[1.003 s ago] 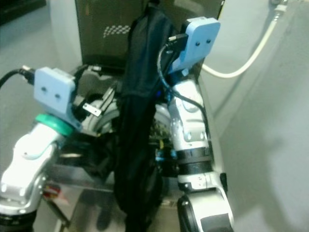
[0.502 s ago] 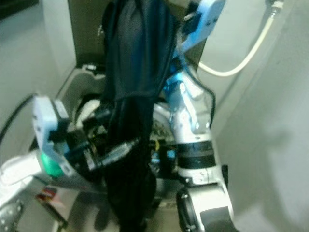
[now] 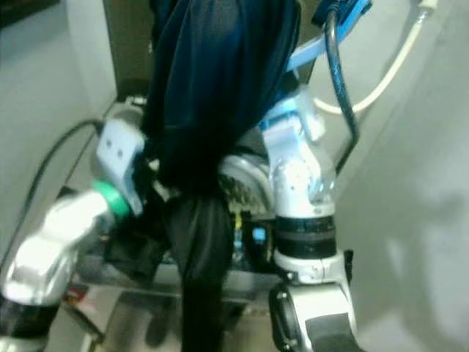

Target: Clothes washing

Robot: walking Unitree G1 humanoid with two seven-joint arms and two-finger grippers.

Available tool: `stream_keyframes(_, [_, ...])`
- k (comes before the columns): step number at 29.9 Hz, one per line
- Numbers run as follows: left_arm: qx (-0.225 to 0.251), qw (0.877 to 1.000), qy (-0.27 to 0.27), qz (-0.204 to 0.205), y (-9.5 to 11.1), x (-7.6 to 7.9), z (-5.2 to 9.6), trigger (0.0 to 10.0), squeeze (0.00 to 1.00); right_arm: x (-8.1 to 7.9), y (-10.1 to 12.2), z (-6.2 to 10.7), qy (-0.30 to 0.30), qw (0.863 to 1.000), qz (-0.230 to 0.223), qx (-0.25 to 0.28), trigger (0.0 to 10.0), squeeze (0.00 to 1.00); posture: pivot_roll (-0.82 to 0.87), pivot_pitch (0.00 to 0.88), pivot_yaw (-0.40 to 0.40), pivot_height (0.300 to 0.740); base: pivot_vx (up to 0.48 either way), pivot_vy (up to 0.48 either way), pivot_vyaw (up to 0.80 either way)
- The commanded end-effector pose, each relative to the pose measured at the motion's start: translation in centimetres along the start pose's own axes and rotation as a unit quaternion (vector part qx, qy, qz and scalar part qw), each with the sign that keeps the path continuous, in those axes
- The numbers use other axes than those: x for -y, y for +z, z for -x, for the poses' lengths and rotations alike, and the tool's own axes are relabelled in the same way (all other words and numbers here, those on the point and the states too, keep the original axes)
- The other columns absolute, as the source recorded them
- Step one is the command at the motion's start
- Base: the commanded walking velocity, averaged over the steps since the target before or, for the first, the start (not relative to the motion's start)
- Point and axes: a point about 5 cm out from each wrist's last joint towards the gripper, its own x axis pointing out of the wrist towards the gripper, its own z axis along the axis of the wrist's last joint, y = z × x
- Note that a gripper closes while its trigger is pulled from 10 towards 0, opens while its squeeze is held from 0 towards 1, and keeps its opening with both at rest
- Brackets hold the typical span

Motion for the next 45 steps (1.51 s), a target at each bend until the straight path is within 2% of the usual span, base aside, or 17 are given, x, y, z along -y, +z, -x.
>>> stream_keyframes(1, [-0.017,0.998,0.056,-0.017,-1.0,-1.4,0.0,10.0,0.00,-0.1,1.1,0.0,0.001,1.000,-0.001,0.025,10.0,0.00,0.10,0.045,-0.010,0.740,0.000,0.000,0.00])
stream_keyframes(5, [-0.012,0.969,0.215,-0.119,-0.1,-6.8,-0.6,10.0,0.00,1.1,-0.1,0.9,-0.035,0.999,0.038,-0.009,10.0,0.00,0.09,0.045,-0.007,0.740,0.000,0.000,0.00])
stream_keyframes(6, [-0.010,0.962,0.233,-0.145,0.1,-7.7,-0.6,10.0,0.00,1.3,-1.2,1.5,-0.041,0.996,0.068,-0.037,10.0,0.00,0.09,0.045,-0.007,0.740,0.000,0.000,0.00])
stream_keyframes(8, [-0.018,0.965,0.221,-0.141,-0.1,-7.7,-0.7,10.0,0.00,1.4,-2.2,1.8,-0.048,0.992,0.098,-0.063,10.0,0.00,0.10,0.052,-0.008,0.740,0.000,0.000,0.00])
stream_keyframes(9, [-0.038,0.980,0.153,-0.123,-1.1,-6.6,-1.1,10.0,0.00,1.6,-5.0,2.8,-0.057,0.974,0.170,-0.136,10.0,0.00,0.09,0.056,-0.009,0.740,0.000,0.000,0.00])
stream_keyframes(10, [-0.038,0.980,0.153,-0.123,-1.1,-6.6,-1.1,10.0,0.00,1.6,-5.0,2.8,-0.057,0.974,0.170,-0.136,10.0,0.00,0.09,0.056,-0.009,0.740,0.000,0.000,0.00])
stream_keyframes(13, [-0.045,0.996,-0.010,-0.080,-2.2,-2.7,-1.0,10.0,0.00,1.2,-10.1,4.9,-0.045,0.932,0.259,-0.248,10.0,0.00,0.10,0.062,-0.013,0.740,0.000,0.000,0.00])
stream_keyframes(17, [-0.009,0.994,-0.100,-0.029,-1.6,-0.1,-0.5,10.0,0.00,0.9,-12.3,5.8,-0.053,0.913,0.279,-0.292,10.0,0.00,0.10,0.067,-0.019,0.740,0.000,0.000,0.00])
stream_keyframes(21, [0.034,0.986,-0.165,-0.006,0.2,1.7,0.5,10.0,0.00,0.9,-12.9,5.9,-0.056,0.905,0.288,-0.308,10.0,0.00,0.12,0.068,-0.023,0.740,0.000,0.000,0.00])
stream_keyframes(25, [0.048,0.981,-0.186,-0.011,0.8,2.4,1.4,10.0,0.00,1.1,-13.2,6.0,-0.054,0.899,0.298,-0.317,10.0,0.00,0.12,0.067,-0.020,0.740,0.000,0.000,0.00])
stream_keyframes(28, [0.046,0.979,-0.200,-0.021,1.0,2.8,2.7,10.0,0.00,1.5,-13.9,6.4,-0.044,0.882,0.311,-0.351,10.0,0.00,0.12,0.067,-0.020,0.740,0.000,0.000,0.00])
stream_keyframes(36, [0.016,0.982,-0.189,0.011,1.2,4.2,7.2,10.0,0.00,4.3,-14.9,8.0,-0.103,0.822,0.366,-0.424,10.0,0.00,0.16,0.061,-0.044,0.740,0.000,0.000,0.00])
stream_keyframes(37, [0.016,0.982,-0.189,0.011,1.2,4.2,7.2,10.0,0.00,4.3,-14.9,8.0,-0.103,0.822,0.366,-0.424,10.0,0.00,0.16,0.061,-0.044,0.740,0.000,0.000,0.00])
stream_keyframes(40, [0.008,0.985,-0.171,0.026,1.4,4.5,8.4,10.0,0.00,5.4,-14.9,8.7,-0.148,0.798,0.386,-0.439,10.0,0.00,0.17,0.063,-0.059,0.740,0.000,0.000,0.00])
stream_keyframes(43, [0.008,0.985,-0.171,0.026,1.4,4.5,8.4,10.0,0.00,5.4,-14.9,8.7,-0.148,0.798,0.386,-0.439,10.0,0.00,0.17,0.063,-0.059,0.740,0.000,0.000,0.00])
stream_keyframes(44, [0.005,0.988,-0.155,0.028,1.4,4.5,8.8,10.0,0.00,6.7,-14.0,9.0,-0.237,0.805,0.350,-0.416,10.0,0.00,0.19,0.068,-0.070,0.740,0.000,0.000,0.00])
stream_keyframes(45, [0.005,0.988,-0.155,0.028,1.4,4.5,8.8,10.0,0.00,6.7,-14.0,9.0,-0.237,0.805,0.350,-0.416,10.0,0.00,0.19,0.068,-0.070,0.740,0.000,0.000,0.00])
